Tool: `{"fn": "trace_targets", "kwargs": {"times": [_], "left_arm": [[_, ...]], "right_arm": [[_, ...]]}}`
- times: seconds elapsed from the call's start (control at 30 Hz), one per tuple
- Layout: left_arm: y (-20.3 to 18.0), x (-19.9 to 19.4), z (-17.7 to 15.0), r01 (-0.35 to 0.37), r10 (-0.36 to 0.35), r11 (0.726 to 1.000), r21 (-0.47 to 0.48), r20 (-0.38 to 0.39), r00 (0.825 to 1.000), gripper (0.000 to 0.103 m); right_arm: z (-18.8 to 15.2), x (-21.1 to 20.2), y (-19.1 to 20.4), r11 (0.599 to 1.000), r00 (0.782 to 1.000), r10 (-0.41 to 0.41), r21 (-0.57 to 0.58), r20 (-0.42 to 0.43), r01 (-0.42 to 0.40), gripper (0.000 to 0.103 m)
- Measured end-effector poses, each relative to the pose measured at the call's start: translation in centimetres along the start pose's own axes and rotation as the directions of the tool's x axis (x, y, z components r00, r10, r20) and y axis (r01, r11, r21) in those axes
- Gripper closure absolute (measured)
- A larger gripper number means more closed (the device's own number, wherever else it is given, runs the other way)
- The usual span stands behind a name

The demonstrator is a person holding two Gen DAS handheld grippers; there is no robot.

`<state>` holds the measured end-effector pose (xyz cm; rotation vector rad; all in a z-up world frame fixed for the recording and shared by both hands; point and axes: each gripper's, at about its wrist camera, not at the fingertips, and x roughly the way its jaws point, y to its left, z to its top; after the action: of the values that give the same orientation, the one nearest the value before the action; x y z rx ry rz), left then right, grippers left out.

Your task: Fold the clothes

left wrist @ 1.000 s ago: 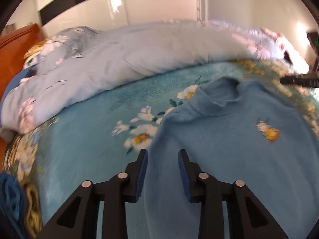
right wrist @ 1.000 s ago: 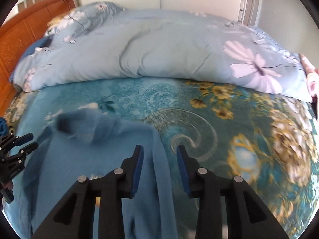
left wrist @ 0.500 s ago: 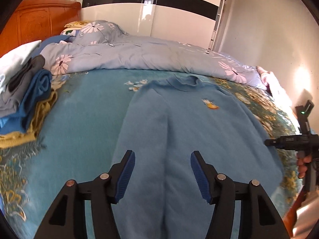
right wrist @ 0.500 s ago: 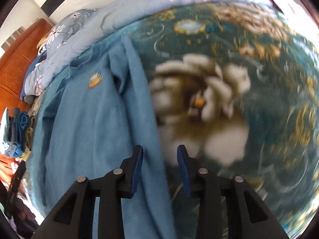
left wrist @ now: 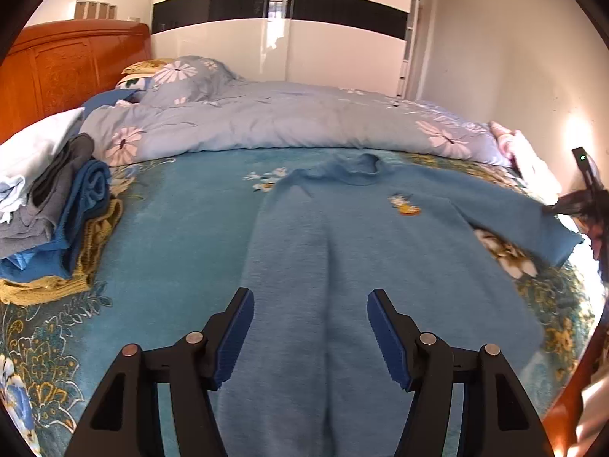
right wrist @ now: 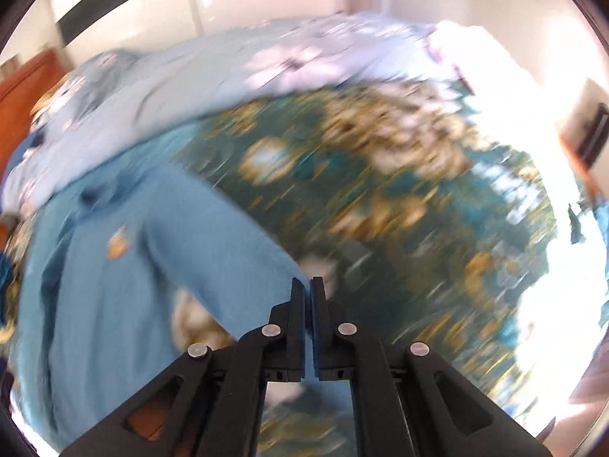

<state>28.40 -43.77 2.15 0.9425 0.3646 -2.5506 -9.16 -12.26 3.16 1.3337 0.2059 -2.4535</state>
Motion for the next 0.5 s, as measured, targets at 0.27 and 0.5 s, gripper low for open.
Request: {"fn": "trace_targets", "kwargs": {"times": [0.27, 0.5], "left_arm": [[4.0, 2.8, -0.4, -0.077, 0.075, 0.994, -0.072, -0.039, 0.996, 0.037], [6.6, 3.4, -2.3, -0.104, 0.091, 0.985, -0.136, -0.103, 0.991, 0.037]], "right_arm": [[3.2, 6.4, -2.3, 0.992, 0.991, -0.117, -0.053, -0.065, 0.114, 0.101], [0.6, 5.5, -2.9, 0.99, 0.989, -0.141, -0.027, -0.032, 0.141, 0.085]]}}
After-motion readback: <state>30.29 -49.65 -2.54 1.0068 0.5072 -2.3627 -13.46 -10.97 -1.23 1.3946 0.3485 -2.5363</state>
